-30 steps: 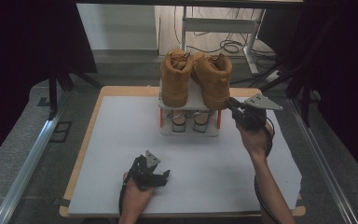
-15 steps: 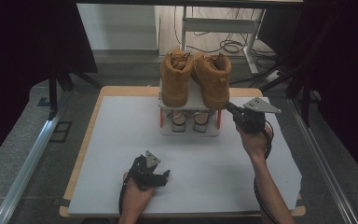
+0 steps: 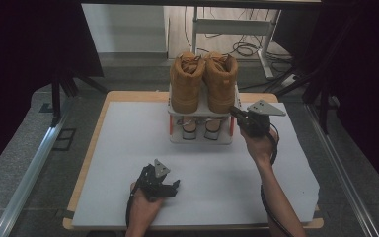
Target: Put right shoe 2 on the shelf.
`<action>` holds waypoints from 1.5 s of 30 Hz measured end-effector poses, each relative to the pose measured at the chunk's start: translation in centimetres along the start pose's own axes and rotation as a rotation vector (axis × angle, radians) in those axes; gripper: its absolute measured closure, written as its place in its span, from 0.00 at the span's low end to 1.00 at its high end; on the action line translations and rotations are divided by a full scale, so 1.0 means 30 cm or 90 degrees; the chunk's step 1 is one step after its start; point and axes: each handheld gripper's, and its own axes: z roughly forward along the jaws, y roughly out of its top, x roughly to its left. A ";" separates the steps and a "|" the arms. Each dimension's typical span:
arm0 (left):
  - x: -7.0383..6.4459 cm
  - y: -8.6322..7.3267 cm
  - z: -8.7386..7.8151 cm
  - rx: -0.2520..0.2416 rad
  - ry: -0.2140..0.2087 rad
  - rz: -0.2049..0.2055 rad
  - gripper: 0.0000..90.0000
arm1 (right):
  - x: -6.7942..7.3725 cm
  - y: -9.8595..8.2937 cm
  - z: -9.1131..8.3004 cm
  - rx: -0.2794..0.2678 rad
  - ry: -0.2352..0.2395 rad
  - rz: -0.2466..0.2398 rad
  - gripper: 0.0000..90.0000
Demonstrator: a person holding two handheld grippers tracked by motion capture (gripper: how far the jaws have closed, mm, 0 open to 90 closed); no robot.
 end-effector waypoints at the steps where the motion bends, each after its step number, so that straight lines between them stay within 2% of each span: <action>1: 0.000 0.000 0.000 0.000 0.000 0.000 0.17 | 0.002 0.001 0.004 0.001 0.002 -0.001 1.00; 21: -0.001 0.000 0.000 0.000 0.001 0.000 0.17 | 0.030 0.008 0.050 -0.003 0.018 -0.005 0.98; 23: 0.000 0.000 0.000 0.000 0.001 0.000 0.17 | 0.030 0.007 0.047 -0.003 0.027 -0.005 0.93; 25: 0.000 0.000 0.000 0.000 0.001 0.000 0.17 | 0.038 0.009 0.046 0.001 0.020 -0.022 0.90; 28: -0.001 0.000 0.000 0.000 0.001 0.001 0.17 | 0.047 0.012 0.045 0.005 0.017 -0.030 0.86; 45: -0.001 0.000 0.000 -0.001 0.003 0.003 0.17 | 0.043 0.001 -0.001 0.013 0.024 -0.040 0.60</action>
